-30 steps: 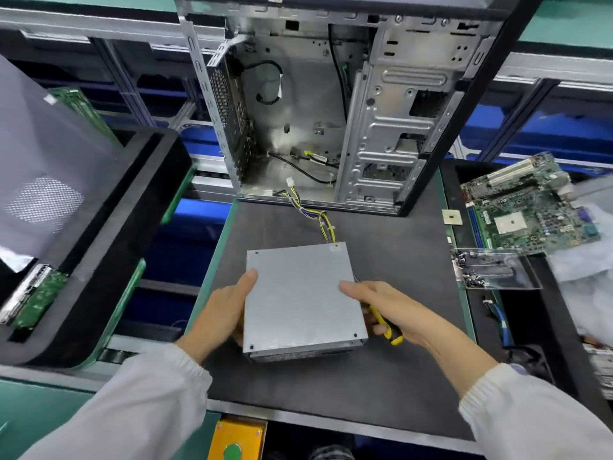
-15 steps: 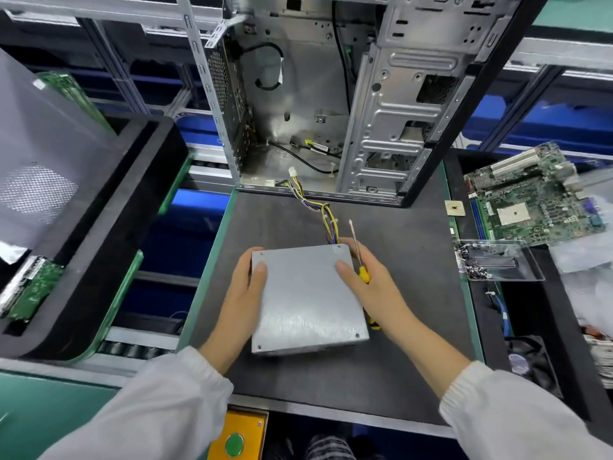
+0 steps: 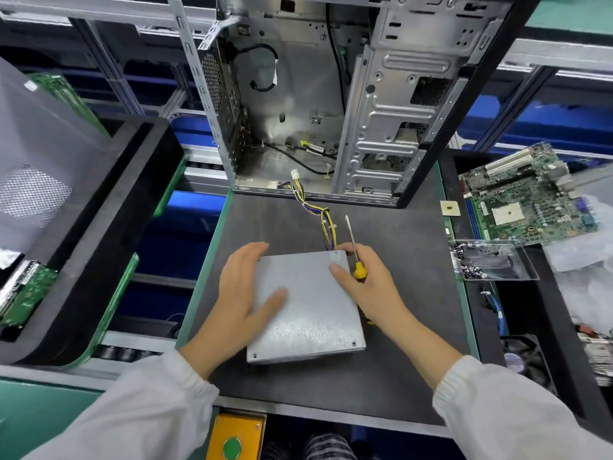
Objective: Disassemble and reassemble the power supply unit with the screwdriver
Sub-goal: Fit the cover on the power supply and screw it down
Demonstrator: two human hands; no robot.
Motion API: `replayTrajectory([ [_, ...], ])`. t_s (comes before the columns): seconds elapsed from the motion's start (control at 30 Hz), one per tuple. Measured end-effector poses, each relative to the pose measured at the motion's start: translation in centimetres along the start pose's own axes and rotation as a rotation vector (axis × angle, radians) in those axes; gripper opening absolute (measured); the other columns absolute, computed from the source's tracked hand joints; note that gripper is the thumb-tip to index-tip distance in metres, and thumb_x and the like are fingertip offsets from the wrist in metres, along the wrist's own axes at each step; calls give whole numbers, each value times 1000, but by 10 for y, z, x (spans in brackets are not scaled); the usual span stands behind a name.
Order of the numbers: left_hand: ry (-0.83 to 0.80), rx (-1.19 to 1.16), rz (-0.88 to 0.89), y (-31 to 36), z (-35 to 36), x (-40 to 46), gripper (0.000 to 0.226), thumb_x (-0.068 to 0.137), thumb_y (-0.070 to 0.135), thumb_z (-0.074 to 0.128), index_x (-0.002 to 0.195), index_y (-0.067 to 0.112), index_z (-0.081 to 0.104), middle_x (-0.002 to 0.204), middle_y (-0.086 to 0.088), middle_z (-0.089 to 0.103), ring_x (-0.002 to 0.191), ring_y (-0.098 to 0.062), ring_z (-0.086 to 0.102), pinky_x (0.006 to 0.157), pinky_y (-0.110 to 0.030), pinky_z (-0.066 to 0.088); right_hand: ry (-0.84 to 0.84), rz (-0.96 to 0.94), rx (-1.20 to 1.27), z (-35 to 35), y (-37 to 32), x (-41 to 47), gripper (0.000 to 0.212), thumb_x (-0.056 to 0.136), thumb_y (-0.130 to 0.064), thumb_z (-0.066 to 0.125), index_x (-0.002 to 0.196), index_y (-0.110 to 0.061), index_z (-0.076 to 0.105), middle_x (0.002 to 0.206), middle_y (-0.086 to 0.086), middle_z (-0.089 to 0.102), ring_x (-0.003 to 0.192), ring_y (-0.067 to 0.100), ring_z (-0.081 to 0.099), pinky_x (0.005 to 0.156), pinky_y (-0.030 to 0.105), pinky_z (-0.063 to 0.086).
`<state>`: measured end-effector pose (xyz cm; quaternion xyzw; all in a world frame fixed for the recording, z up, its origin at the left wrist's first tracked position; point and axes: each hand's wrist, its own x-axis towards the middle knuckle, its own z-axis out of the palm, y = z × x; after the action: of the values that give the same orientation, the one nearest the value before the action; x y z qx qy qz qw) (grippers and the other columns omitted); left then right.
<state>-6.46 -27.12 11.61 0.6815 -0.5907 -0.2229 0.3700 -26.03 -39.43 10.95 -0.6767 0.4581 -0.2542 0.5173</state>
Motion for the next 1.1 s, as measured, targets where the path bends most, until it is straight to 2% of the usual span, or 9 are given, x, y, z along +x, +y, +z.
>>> replayTrajectory([
  [0.1, -231, 523, 299, 14, 2, 4, 128, 66, 93, 46, 156, 11, 5, 163, -5, 3, 152, -21, -5, 120, -51, -8, 3, 45, 90, -1, -2, 4, 15, 94, -24, 56, 109, -28, 58, 107, -1, 61, 86, 10, 60, 62, 22, 50],
  [0.2, -313, 530, 185, 14, 0, 12, 139, 54, 98, 48, 154, 23, -14, 162, 6, -19, 147, -13, -24, 119, -42, -14, -8, 111, 151, -5, -3, 4, 23, 95, -30, 53, 118, -31, 53, 101, -5, 62, 70, 6, 57, 47, 22, 43],
  [0.3, -121, -275, -326, 1, -10, 8, 116, 61, 80, 61, 154, 37, 6, 158, 26, 6, 147, 2, 5, 118, -19, 9, -20, 183, 223, -4, 2, -7, 33, 94, -35, 55, 127, -33, 50, 102, -5, 65, 63, 1, 56, 46, 19, 42],
  [0.37, -31, -753, -585, -6, 1, -6, 91, 73, 79, 55, 150, 40, 28, 154, 18, 33, 142, -8, 34, 116, -33, 29, -59, 195, 293, 3, 8, -19, 33, 95, -36, 53, 127, -32, 53, 108, -11, 67, 87, -1, 64, 69, 16, 50],
  [0.43, 19, -914, -632, -6, 23, -21, 59, 90, 65, 52, 141, 36, 47, 137, 10, 59, 124, -13, 57, 94, -30, 53, -62, 203, 347, 9, 9, -26, 31, 96, -34, 52, 127, -32, 54, 114, -14, 67, 102, 0, 63, 80, 16, 50],
  [0.5, 142, -992, -683, 3, 34, -26, 42, 94, 52, 52, 131, 34, 57, 120, 10, 70, 108, -11, 67, 75, -21, 57, -56, 205, 354, 9, 5, -26, 31, 97, -31, 51, 128, -31, 54, 115, -13, 66, 103, 0, 62, 81, 14, 50],
  [0.73, 188, -1006, -656, 12, 25, -27, 53, 86, 59, 55, 135, 38, 54, 125, 10, 67, 113, -13, 65, 93, -35, 50, -83, 166, 374, -2, -7, -25, 34, 95, -35, 52, 129, -34, 50, 115, -14, 66, 105, 4, 63, 88, 26, 51],
  [0.93, 129, -947, -656, 6, 34, -31, 48, 92, 54, 46, 140, 44, 47, 129, 11, 65, 113, -12, 65, 87, -32, 52, -89, 208, 369, 7, 6, -35, 38, 97, -35, 48, 135, -33, 46, 123, -13, 62, 111, 5, 60, 97, 35, 48],
  [1.1, 96, -909, -566, 3, 30, -25, 53, 95, 46, 41, 146, 51, 29, 135, 21, 56, 120, -5, 59, 90, -28, 50, -155, 183, 362, 3, 8, -29, 41, 97, -32, 48, 138, -37, 43, 125, -18, 60, 110, 0, 59, 80, 15, 51],
])
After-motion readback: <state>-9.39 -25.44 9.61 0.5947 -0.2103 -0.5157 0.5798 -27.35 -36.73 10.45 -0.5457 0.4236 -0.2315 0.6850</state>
